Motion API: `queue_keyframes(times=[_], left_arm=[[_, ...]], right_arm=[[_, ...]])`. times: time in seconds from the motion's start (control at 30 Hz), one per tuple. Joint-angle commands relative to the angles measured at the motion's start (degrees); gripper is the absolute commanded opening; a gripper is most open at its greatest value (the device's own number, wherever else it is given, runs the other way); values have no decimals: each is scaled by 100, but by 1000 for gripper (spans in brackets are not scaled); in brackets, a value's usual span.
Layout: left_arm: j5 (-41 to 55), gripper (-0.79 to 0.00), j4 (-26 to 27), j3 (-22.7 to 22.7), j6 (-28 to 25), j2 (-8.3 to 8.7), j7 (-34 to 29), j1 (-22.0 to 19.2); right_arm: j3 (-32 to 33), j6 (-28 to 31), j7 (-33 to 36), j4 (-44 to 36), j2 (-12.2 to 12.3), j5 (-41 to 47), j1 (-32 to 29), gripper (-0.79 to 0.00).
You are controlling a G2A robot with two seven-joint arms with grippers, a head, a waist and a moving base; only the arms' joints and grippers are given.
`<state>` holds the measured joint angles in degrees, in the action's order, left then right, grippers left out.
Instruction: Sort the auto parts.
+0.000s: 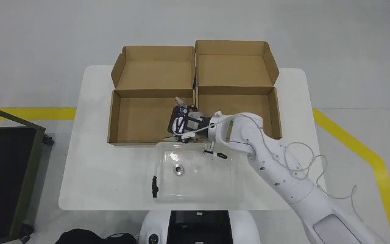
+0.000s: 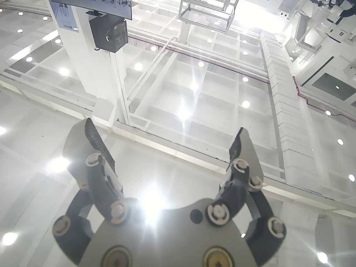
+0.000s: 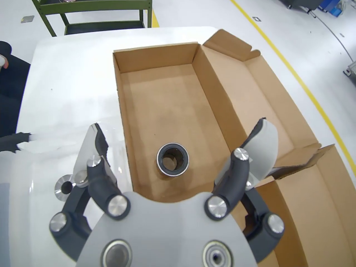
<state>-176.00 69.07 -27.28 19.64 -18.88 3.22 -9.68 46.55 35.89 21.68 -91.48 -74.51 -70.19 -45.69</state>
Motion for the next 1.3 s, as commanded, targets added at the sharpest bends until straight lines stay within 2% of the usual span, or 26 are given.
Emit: queue_keyframes(times=[0.0, 0.23, 0.5, 0.87, 1.2, 1.27], left_arm=[[0, 0, 0, 0, 0, 0, 0, 0], [0, 0, 0, 0, 0, 0, 0, 0], [0, 0, 0, 0, 0, 0, 0, 0], [0, 0, 0, 0, 0, 0, 0, 0], [0, 0, 0, 0, 0, 0, 0, 0], [0, 0, 0, 0, 0, 0, 0, 0]], right_arm=[[60, 95, 44, -361, 59, -93, -289, 0], [46, 452, 70, -1174, 215, -604, -1116, 0], [-42, 685, -155, -1160, 316, -1071, -1651, 0], [-133, 594, -211, -880, 356, -1653, -1805, 0], [-236, 499, -250, -376, 318, -1688, -1732, 0], [-249, 458, -273, -289, 306, -1676, -1707, -77]])
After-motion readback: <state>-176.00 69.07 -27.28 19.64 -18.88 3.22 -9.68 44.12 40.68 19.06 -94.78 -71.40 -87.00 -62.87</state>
